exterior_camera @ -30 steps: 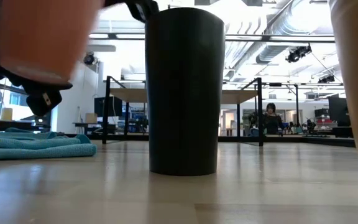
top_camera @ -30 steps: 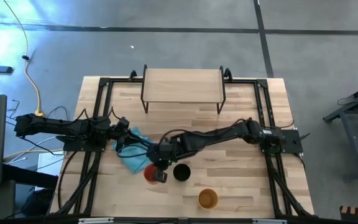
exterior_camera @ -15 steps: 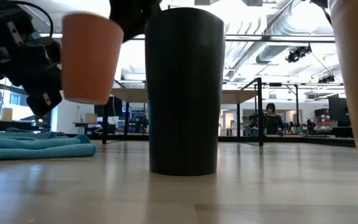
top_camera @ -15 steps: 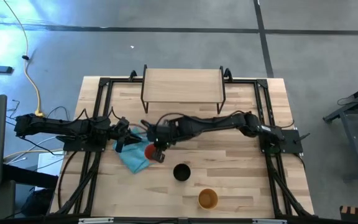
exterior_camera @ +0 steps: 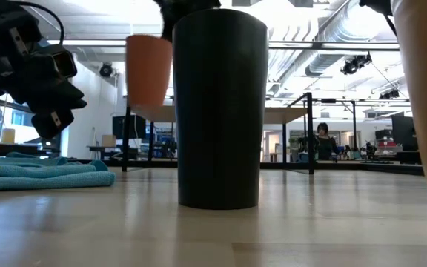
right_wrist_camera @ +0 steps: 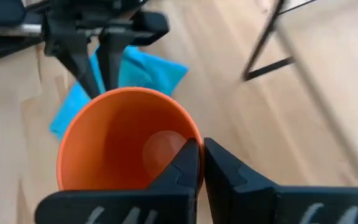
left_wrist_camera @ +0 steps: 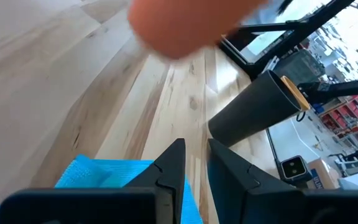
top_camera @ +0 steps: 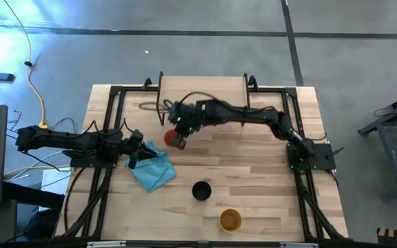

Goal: Stack small to large cups/mugs on shelf
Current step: Put the orange cup on the shelf

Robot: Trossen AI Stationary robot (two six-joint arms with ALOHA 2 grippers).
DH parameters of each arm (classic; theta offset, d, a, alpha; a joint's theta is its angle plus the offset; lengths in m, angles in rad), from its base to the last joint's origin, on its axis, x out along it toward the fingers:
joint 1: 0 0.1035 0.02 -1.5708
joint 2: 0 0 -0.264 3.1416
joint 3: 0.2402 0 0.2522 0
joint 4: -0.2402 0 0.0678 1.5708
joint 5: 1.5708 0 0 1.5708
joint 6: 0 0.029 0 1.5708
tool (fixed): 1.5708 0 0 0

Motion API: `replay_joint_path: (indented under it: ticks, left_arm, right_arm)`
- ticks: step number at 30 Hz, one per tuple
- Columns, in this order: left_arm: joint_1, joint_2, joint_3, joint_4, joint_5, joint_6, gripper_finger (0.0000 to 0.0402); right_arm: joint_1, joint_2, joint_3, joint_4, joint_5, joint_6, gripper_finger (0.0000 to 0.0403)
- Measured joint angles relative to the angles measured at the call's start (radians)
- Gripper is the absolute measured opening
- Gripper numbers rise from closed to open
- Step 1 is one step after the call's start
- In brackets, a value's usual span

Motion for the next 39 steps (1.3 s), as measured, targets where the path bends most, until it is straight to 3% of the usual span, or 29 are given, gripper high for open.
replay_joint_path:
  ticks: [10, 23, 31, 39]
  left_arm:
    - [0.0, 0.001, 0.0, -0.008, -0.056, 0.0, 0.0056]
    - [0.0, 0.001, 0.0, -0.015, -0.086, -0.011, 0.0056]
    - [0.0, 0.001, 0.0, -0.022, -0.106, 0.024, 0.0056]
    - [0.0, 0.001, 0.0, -0.022, -0.105, 0.084, 0.0056]
  right_arm:
    - [-0.102, -0.137, 0.0, -0.215, 0.045, -0.112, 0.0]
    - [-0.274, -0.198, 0.0, -0.287, 0.058, -0.279, 0.0]
    - [-0.427, -0.198, 0.0, -0.293, -0.023, -0.329, 0.0]
    - [-0.551, -0.198, 0.0, -0.293, -0.084, -0.267, 0.0]
